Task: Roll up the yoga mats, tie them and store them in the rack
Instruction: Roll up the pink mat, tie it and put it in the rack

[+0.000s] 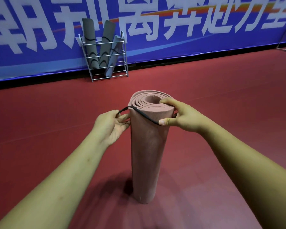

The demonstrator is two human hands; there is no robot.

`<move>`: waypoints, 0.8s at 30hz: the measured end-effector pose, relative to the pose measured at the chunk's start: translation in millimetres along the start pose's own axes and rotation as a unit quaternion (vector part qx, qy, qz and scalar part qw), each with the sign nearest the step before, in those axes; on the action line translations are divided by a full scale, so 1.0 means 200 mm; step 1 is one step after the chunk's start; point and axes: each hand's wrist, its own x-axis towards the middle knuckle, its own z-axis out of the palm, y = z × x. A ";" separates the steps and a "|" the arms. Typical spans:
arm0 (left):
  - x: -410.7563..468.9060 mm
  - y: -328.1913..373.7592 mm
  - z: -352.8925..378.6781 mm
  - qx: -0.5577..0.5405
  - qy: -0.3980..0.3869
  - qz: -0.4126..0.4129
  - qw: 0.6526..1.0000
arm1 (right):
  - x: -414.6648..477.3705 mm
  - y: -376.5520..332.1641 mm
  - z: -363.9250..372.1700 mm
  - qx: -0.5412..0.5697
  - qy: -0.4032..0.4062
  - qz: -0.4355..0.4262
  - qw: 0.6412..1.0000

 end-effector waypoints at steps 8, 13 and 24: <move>0.01 -0.03 0.03 -0.193 0.052 -0.022 0.980 | 0.00 -0.01 0.00 0.003 0.007 -0.014 1.000; 0.07 -0.11 -0.04 -0.141 0.058 -0.118 0.981 | -0.02 -0.01 0.00 0.014 0.006 -0.015 1.000; 0.10 -0.30 -0.07 0.146 -0.002 -0.105 0.984 | -0.11 0.13 -0.01 0.147 0.020 0.023 0.989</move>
